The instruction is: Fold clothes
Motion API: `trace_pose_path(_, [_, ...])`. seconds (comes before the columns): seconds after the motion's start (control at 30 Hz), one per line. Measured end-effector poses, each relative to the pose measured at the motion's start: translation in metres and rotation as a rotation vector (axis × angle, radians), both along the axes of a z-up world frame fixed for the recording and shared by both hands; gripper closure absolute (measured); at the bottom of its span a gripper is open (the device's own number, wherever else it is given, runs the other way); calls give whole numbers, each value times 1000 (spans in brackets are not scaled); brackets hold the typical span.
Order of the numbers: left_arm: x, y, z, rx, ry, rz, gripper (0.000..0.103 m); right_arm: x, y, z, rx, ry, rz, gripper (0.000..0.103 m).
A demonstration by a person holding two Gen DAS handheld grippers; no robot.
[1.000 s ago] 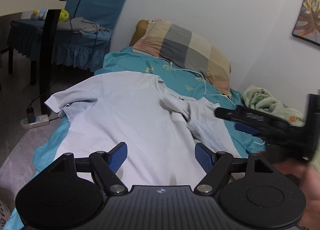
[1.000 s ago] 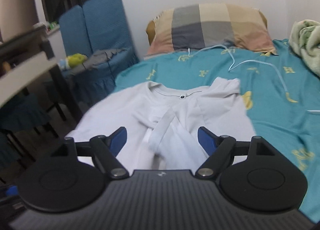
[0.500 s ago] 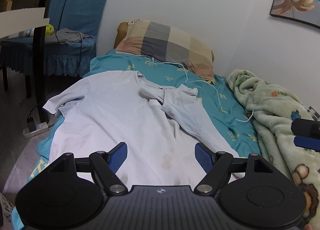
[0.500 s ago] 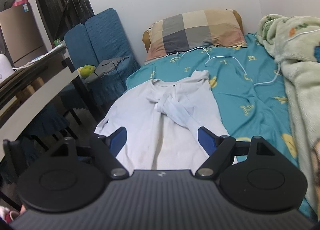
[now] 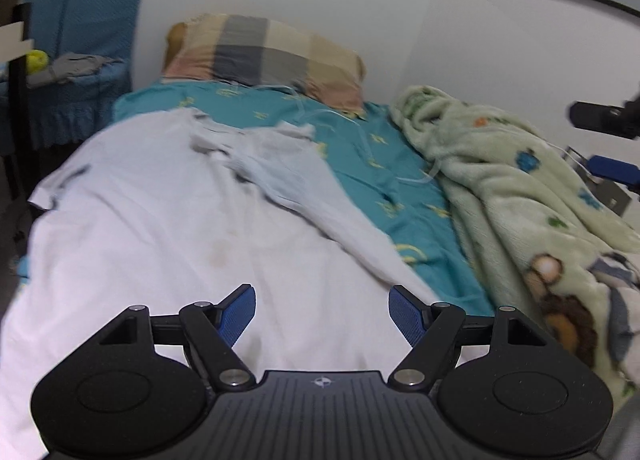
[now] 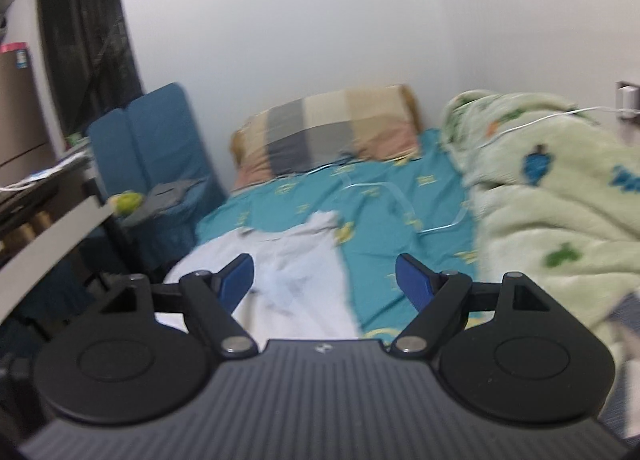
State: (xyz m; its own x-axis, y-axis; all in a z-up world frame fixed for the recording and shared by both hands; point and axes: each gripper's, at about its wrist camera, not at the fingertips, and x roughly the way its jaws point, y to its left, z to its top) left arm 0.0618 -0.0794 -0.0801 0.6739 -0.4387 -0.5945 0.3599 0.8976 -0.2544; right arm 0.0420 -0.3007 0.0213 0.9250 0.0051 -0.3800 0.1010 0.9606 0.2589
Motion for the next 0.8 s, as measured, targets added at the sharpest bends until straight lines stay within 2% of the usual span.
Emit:
trace_pose_path(0.13, [-9,-52,-13,-46,82,-82,29,-2,-27,-11,43,5,-44,23])
trace_pose_path(0.2, [-10,-78,-25,-32,119,-118,29,-2,-38,-17,80,2,-63,23])
trace_pose_path(0.27, [-12,-104,-38,-13,154,-152,35,0,-45,-25,94,13,-73,23])
trace_pose_path(0.4, [-12,-132,-54,17,168,-181,46,7,-49,-38,126,38,-57,23])
trace_pose_path(0.43, [-11,-135,-57,19,180,-187,49,8,-50,-40,133,41,-55,23])
trace_pose_path(0.5, [-7,-139,-63,24,206,-192,64,10,-52,-43,146,48,-60,23])
trace_pose_path(0.53, [-5,-138,-65,18,216,-192,85,11,-53,-44,152,51,-63,23])
trace_pose_path(0.57, [-4,-136,-65,9,225,-190,99,12,-55,-46,159,55,-66,23])
trace_pose_path(0.67, [-2,-122,-61,-44,240,-182,102,13,-59,-49,183,64,-69,23])
trace_pose_path(0.8, [2,-88,-39,-132,265,-160,102,10,-59,-49,200,62,-73,23])
